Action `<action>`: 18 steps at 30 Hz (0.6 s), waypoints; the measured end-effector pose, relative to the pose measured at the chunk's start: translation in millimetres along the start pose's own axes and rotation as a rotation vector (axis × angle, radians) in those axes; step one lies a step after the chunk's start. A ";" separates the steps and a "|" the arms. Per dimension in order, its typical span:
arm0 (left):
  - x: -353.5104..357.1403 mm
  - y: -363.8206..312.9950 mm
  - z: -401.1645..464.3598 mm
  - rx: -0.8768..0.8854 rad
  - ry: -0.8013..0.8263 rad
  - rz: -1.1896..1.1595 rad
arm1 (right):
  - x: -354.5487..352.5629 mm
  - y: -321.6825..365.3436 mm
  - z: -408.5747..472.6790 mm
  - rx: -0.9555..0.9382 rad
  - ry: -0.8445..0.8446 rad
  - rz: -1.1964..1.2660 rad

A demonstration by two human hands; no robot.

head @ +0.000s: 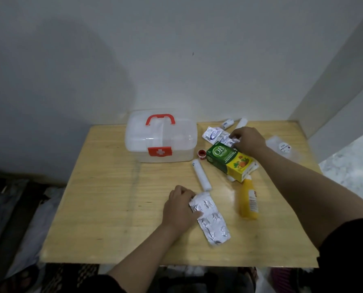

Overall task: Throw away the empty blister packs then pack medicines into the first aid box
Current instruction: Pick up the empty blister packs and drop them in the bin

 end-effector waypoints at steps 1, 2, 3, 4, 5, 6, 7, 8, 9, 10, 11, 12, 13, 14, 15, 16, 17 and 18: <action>-0.6 1.0 -0.7 -0.008 -0.004 -0.032 | -0.8 0.8 0.5 -0.002 -0.022 0.001; -2.2 1.2 -1.8 -0.014 -0.010 -0.079 | -2.8 2.1 0.5 -0.005 -0.046 0.005; -4.2 0.8 -2.8 -0.019 -0.016 -0.141 | -5.0 3.1 0.4 -0.010 -0.071 0.020; -7.2 -0.3 -4.2 -0.021 -0.023 -0.207 | -7.9 4.2 -0.2 -0.014 -0.086 0.050; -11.1 -2.1 -5.9 -0.018 -0.032 -0.268 | -10.9 4.8 -0.9 -0.020 -0.099 0.088; -15.7 -4.2 -7.5 -0.014 -0.043 -0.318 | -14.7 5.4 -2.2 -0.027 -0.116 0.123; -20.6 -6.6 -9.1 -0.009 -0.054 -0.361 | -18.7 5.2 -3.8 -0.035 -0.138 0.154; -25.6 -9.4 -10.9 0.002 -0.065 -0.399 | -23.1 4.9 -6.2 -0.044 -0.165 0.180; -30.0 -12.2 -12.1 0.015 -0.076 -0.433 | -27.6 4.1 -8.9 -0.050 -0.194 0.200; -34.1 -15.3 -13.2 0.034 -0.088 -0.462 | -32.1 3.2 -12.7 -0.051 -0.224 0.217; -37.2 -17.7 -13.4 0.053 -0.104 -0.482 | -36.7 2.0 -17.1 -0.043 -0.253 0.239; -39.6 -19.6 -13.1 0.070 -0.123 -0.491 | -41.5 0.4 -22.6 -0.031 -0.281 0.269; -41.3 -21.1 -12.4 0.081 -0.145 -0.495 | -46.7 -1.0 -29.5 -0.022 -0.309 0.303; -42.8 -23.1 -11.4 0.085 -0.166 -0.498 | -52.0 -2.8 -37.5 -0.015 -0.336 0.334; -44.2 -25.5 -10.0 0.086 -0.187 -0.502 | -57.3 -4.8 -46.6 -0.008 -0.361 0.360; -46.1 -29.1 -8.6 0.088 -0.207 -0.507 | -62.2 -7.4 -56.9 -0.001 -0.386 0.383; -48.2 -33.7 -6.5 0.094 -0.227 -0.509 | -66.7 -11.3 -67.2 0.003 -0.413 0.407; -50.3 -39.7 -4.1 0.111 -0.246 -0.506 | -71.0 -15.9 -78.2 0.006 -0.445 0.433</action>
Point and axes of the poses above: each hand's wrist, its own z-axis towards the middle knuckle, its own x-axis out of the palm, y = z × x, the point moved 3 cm from there along z, towards the middle knuckle, and after that the axes turned 2 degrees about y, right-handed, at the moved point
